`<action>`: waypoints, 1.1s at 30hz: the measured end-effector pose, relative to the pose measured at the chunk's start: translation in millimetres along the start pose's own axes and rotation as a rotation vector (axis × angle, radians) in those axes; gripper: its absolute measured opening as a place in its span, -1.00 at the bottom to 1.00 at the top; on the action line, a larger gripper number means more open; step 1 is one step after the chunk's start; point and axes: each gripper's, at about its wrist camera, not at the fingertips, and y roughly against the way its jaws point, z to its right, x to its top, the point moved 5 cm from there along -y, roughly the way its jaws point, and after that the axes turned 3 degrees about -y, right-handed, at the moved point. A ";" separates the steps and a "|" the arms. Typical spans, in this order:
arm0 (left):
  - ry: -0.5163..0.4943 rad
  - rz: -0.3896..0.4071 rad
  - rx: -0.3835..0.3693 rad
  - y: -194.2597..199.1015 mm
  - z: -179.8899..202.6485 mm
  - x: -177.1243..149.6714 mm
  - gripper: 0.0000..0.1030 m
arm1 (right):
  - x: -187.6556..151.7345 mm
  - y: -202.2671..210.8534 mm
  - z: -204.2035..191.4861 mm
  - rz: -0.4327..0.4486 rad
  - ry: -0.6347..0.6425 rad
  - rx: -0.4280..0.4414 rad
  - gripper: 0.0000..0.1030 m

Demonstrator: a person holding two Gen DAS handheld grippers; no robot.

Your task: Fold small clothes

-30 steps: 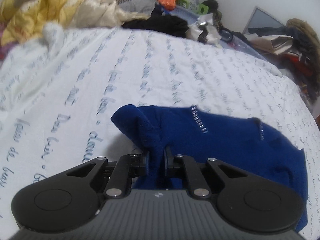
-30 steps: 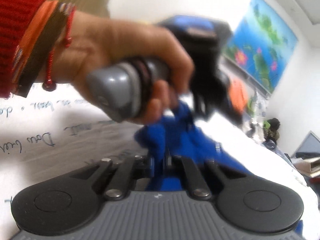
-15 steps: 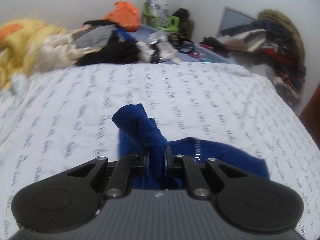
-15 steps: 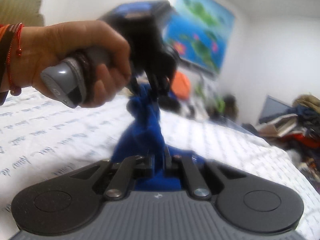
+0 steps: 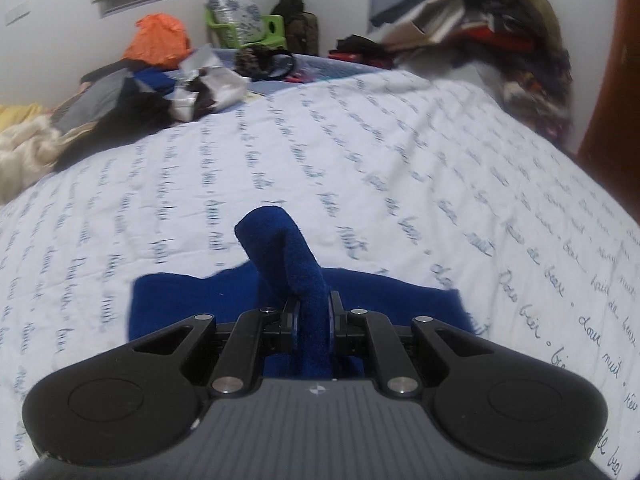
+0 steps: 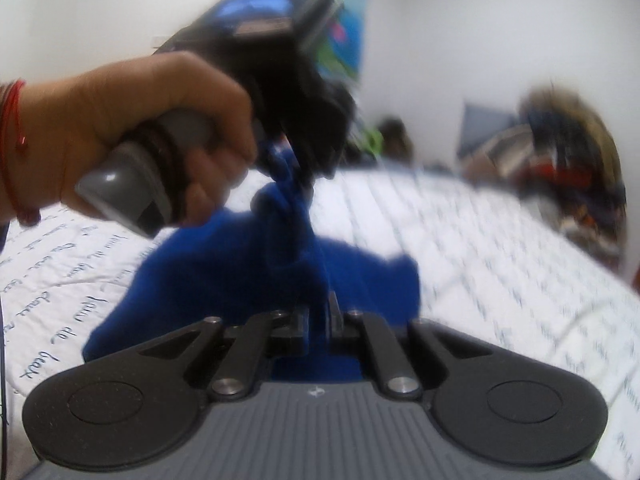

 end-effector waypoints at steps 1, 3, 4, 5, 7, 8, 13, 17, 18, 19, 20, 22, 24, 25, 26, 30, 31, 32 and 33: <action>-0.009 -0.003 0.000 -4.5 6.4 -1.1 -0.74 | -1.7 -1.5 4.1 -0.011 -0.017 0.000 -0.88; -0.048 -0.010 0.002 -12.0 19.7 -3.3 -0.73 | -6.9 -2.6 13.9 -0.041 -0.059 0.009 -0.87; -0.067 -0.011 0.007 -16.2 25.1 -5.3 -0.73 | -10.1 -2.8 18.4 -0.060 -0.083 0.020 -0.87; -0.084 -0.012 0.001 -19.6 29.9 -7.0 -0.68 | -13.4 -2.4 23.2 -0.078 -0.109 0.029 -0.87; -0.089 -0.009 -0.030 -23.1 35.6 -9.1 -0.48 | -19.8 -4.7 29.2 -0.116 -0.158 0.052 -0.87; -0.083 -0.006 -0.049 -23.4 37.0 -9.5 -0.12 | -23.5 -9.6 36.2 -0.137 -0.185 0.068 -0.87; -0.097 0.096 0.019 -6.1 31.0 -2.2 0.98 | -31.4 -16.8 50.4 -0.192 -0.297 0.125 -0.87; -0.115 0.123 0.093 13.8 9.3 -6.0 1.00 | -30.1 -18.1 54.4 -0.208 -0.310 0.142 -0.86; -0.110 0.130 0.101 20.7 1.7 -11.2 1.00 | -29.9 -18.3 55.7 -0.212 -0.319 0.149 -0.86; -0.101 0.133 0.103 27.6 -6.7 -18.8 1.00 | -29.2 -19.0 57.8 -0.218 -0.332 0.160 -0.85; -0.091 0.132 0.095 33.4 -13.7 -27.3 1.00 | -29.0 -20.0 60.8 -0.223 -0.352 0.174 -0.84; -0.057 0.125 0.093 43.4 -31.5 -49.6 1.00 | -28.8 -21.2 67.4 -0.237 -0.408 0.213 -0.83; -0.025 0.110 0.121 52.3 -48.7 -74.5 1.00 | -29.4 -23.6 75.3 -0.253 -0.474 0.249 -0.82; -0.011 0.106 0.139 56.6 -56.0 -85.6 1.00 | -29.6 -24.9 78.8 -0.260 -0.502 0.261 -0.81; 0.000 0.103 0.160 60.7 -62.7 -96.0 1.00 | -29.7 -26.1 82.0 -0.264 -0.524 0.267 -0.81; 0.059 0.083 0.196 74.9 -85.2 -125.6 1.00 | -28.8 -32.8 90.2 -0.272 -0.561 0.275 -0.66; 0.086 0.077 0.179 76.4 -88.4 -129.8 1.00 | -28.2 -32.9 90.8 -0.271 -0.570 0.280 -0.48; 0.114 0.068 0.154 77.6 -91.5 -134.2 1.00 | -27.7 -33.5 91.4 -0.269 -0.586 0.295 -0.31; 0.137 0.058 0.131 77.7 -92.9 -137.4 1.00 | -26.9 -34.1 91.1 -0.271 -0.598 0.312 -0.22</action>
